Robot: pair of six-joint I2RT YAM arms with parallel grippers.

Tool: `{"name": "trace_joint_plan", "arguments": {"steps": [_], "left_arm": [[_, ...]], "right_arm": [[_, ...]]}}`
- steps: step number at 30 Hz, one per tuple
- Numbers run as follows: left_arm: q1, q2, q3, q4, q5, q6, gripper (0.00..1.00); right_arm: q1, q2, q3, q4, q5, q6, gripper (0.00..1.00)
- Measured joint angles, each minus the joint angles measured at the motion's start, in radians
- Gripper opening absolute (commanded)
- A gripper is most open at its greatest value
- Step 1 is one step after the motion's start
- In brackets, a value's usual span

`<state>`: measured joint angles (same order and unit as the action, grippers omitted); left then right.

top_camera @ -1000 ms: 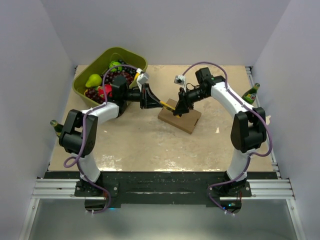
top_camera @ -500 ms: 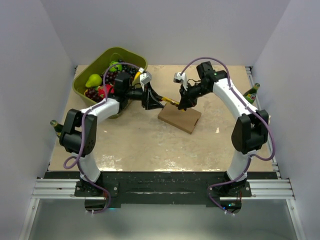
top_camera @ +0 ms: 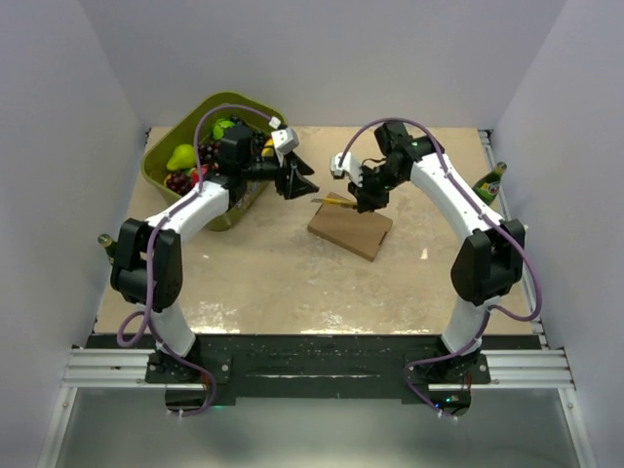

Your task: Unpack the express box

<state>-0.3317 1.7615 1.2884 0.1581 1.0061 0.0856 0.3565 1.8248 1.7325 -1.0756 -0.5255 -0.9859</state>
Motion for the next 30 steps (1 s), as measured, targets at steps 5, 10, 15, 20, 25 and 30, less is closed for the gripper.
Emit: {"name": "trace_joint_plan", "arguments": {"steps": [5, 10, 15, 20, 25, 30], "left_arm": [[-0.022, 0.039, 0.085, 0.006, 0.029, 0.001, 0.54], [-0.058, 0.072, 0.095, -0.006, 0.071, -0.005, 0.51], [-0.095, 0.087, 0.095, -0.026, 0.087, 0.0, 0.43], [-0.104, 0.095, 0.095, -0.04, 0.091, 0.011, 0.27], [-0.11, 0.111, 0.095, -0.068, 0.105, 0.042, 0.32], [-0.125, 0.114, 0.095, -0.107, 0.099, 0.084, 0.11]], "right_arm": [[0.018, 0.0, 0.002, -0.01, 0.023, -0.001, 0.0], [0.018, 0.0, 0.026, -0.027, 0.033, 0.016, 0.0], [0.018, 0.0, 0.052, -0.036, 0.033, 0.025, 0.0], [0.018, 0.001, 0.064, -0.055, 0.032, 0.035, 0.0], [0.018, 0.002, 0.067, -0.074, 0.03, 0.05, 0.0], [0.018, 0.003, 0.07, -0.081, 0.013, 0.063, 0.0]]}}
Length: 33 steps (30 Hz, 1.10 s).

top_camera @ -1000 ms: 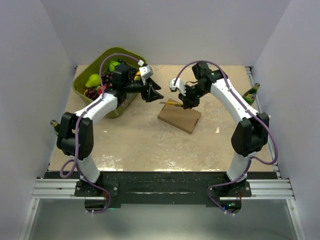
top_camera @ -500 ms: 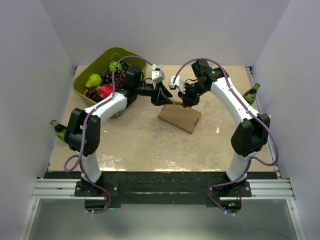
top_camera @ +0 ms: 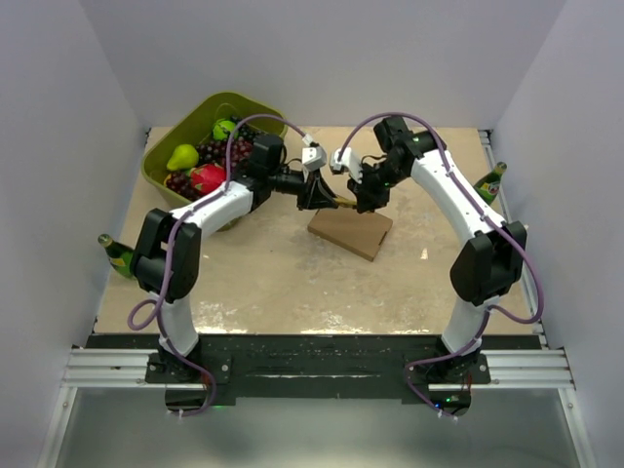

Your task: Unpack the express box

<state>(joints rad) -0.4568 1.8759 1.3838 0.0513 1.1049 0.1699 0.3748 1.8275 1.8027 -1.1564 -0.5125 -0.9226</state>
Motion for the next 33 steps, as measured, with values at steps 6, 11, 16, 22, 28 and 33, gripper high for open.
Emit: {"name": "trace_joint_plan", "arguments": {"steps": [6, 11, 16, 22, 28, 33], "left_arm": [[-0.009, 0.004, 0.0, -0.018, 0.027, 0.063, 0.0], [-0.008, 0.005, -0.017, 0.027, 0.046, 0.016, 0.0], [0.023, 0.008, -0.152, 0.379, 0.084, -0.359, 0.0], [0.095, 0.021, -0.187, 0.671, 0.116, -0.712, 0.0], [0.109, 0.021, -0.191, 0.838, 0.125, -0.883, 0.0], [0.108, 0.026, -0.197, 0.885, 0.133, -0.945, 0.0]], "right_arm": [[0.0, 0.0, 0.002, -0.032, -0.006, 0.0, 0.0], [-0.009, -0.001, 0.003, -0.04, -0.02, 0.014, 0.38], [-0.128, -0.007, -0.008, 0.041, -0.238, 0.139, 0.52], [-0.286, -0.024, -0.099, 0.196, -0.506, 0.349, 0.61], [-0.248, -0.026, -0.176, 0.29, -0.638, 0.478, 0.64], [-0.23, -0.028, -0.179, 0.387, -0.704, 0.557, 0.65]]}}
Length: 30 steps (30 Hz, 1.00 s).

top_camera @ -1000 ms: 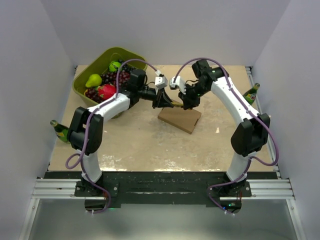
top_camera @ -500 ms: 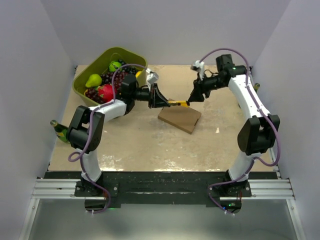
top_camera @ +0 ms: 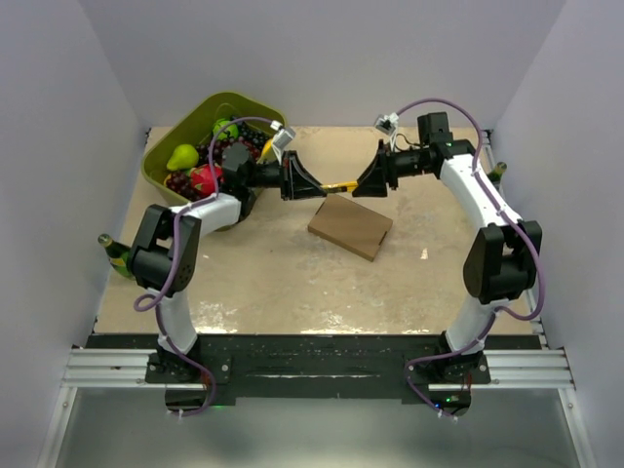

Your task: Unpack the express box

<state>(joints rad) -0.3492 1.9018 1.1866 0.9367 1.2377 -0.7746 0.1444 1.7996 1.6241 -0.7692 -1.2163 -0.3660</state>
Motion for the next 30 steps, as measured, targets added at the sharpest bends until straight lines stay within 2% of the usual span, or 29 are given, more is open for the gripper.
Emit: {"name": "trace_joint_plan", "arguments": {"steps": [9, 16, 24, 30], "left_arm": [[0.0, 0.024, 0.0, 0.035, 0.008, -0.044, 0.0], [0.0, 0.03, 0.0, 0.054, 0.008, -0.056, 0.0], [0.001, 0.041, 0.002, 0.076, 0.008, -0.076, 0.0], [0.009, 0.052, 0.021, 0.082, 0.008, -0.082, 0.0]], "right_arm": [[0.084, -0.002, -0.034, 0.196, -0.008, 0.135, 0.58], [0.118, -0.002, -0.046, 0.243, -0.014, 0.183, 0.52], [0.116, -0.002, -0.068, 0.283, -0.014, 0.219, 0.52], [0.116, -0.002, -0.071, 0.296, -0.014, 0.232, 0.46]]}}
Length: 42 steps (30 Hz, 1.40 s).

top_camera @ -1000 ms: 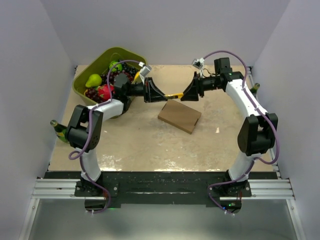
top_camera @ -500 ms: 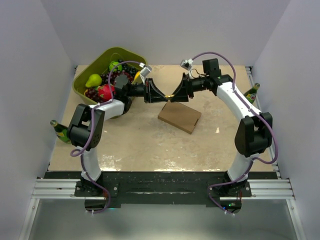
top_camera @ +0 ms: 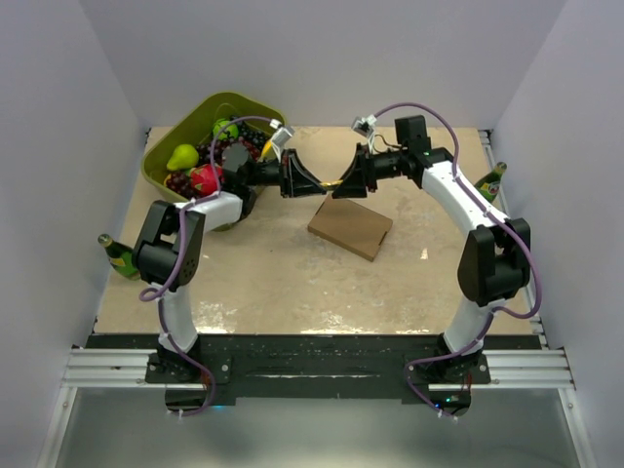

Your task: Unpack the express box

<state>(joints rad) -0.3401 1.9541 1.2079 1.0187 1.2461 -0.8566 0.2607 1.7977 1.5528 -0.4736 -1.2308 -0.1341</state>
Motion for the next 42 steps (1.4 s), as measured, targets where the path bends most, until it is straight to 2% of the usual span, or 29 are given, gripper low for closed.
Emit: {"name": "trace_joint_plan", "arguments": {"steps": [8, 12, 16, 17, 18, 19, 20, 21, 23, 24, 26, 27, 31, 34, 38, 42], "left_arm": [[0.005, 0.013, 0.024, 0.013, 0.0, -0.002, 0.0], [0.005, 0.014, 0.025, 0.014, 0.0, -0.006, 0.0], [0.006, 0.018, 0.029, 0.013, -0.005, -0.013, 0.0], [0.006, 0.019, 0.03, 0.013, -0.006, -0.014, 0.0], [0.006, 0.021, 0.031, 0.013, -0.009, -0.016, 0.03], [0.006, 0.021, 0.031, 0.011, -0.013, -0.015, 0.16], [0.006, 0.021, 0.031, 0.009, -0.017, -0.013, 0.33], [0.006, 0.021, 0.033, -0.003, -0.02, -0.005, 0.54], [0.007, 0.021, 0.042, -0.06, -0.039, 0.045, 0.62], [0.007, 0.021, 0.048, -0.11, -0.055, 0.087, 0.73], [0.015, 0.02, 0.061, -0.247, -0.114, 0.19, 0.83], [0.022, 0.018, 0.063, -0.319, -0.151, 0.246, 0.99], [0.059, 0.014, 0.067, -0.565, -0.327, 0.446, 1.0], [0.074, 0.014, 0.074, -0.696, -0.472, 0.541, 1.0], [0.025, 0.014, 0.105, -0.785, -0.615, 0.592, 0.99], [-0.054, 0.027, 0.137, -0.842, -0.735, 0.618, 0.99]], "right_arm": [[0.0, 0.016, 0.0, 0.041, 0.0, 0.035, 0.34], [0.0, 0.027, 0.0, 0.082, 0.0, 0.075, 0.21], [-0.002, 0.036, -0.002, 0.125, 0.006, 0.125, 0.02], [-0.003, 0.036, -0.004, 0.134, 0.007, 0.138, 0.0], [-0.003, 0.036, -0.005, 0.141, 0.009, 0.146, 0.0], [-0.004, 0.036, -0.005, 0.145, 0.01, 0.152, 0.0], [-0.005, 0.036, -0.005, 0.146, 0.013, 0.156, 0.0], [-0.005, 0.036, -0.005, 0.146, 0.018, 0.158, 0.0], [-0.007, 0.036, 0.002, 0.116, 0.04, 0.137, 0.0], [-0.009, 0.036, 0.014, 0.082, 0.06, 0.116, 0.0], [-0.016, 0.036, 0.067, -0.015, 0.128, 0.035, 0.0], [-0.022, 0.036, 0.101, -0.061, 0.173, 0.001, 0.0], [-0.061, 0.041, 0.253, -0.235, 0.344, -0.183, 0.0], [-0.083, 0.024, 0.266, -0.279, 0.481, -0.292, 0.0], [-0.08, 0.01, 0.201, -0.298, 0.612, -0.359, 0.0], [-0.07, 0.084, 0.215, -0.342, 0.684, -0.394, 0.0]]}}
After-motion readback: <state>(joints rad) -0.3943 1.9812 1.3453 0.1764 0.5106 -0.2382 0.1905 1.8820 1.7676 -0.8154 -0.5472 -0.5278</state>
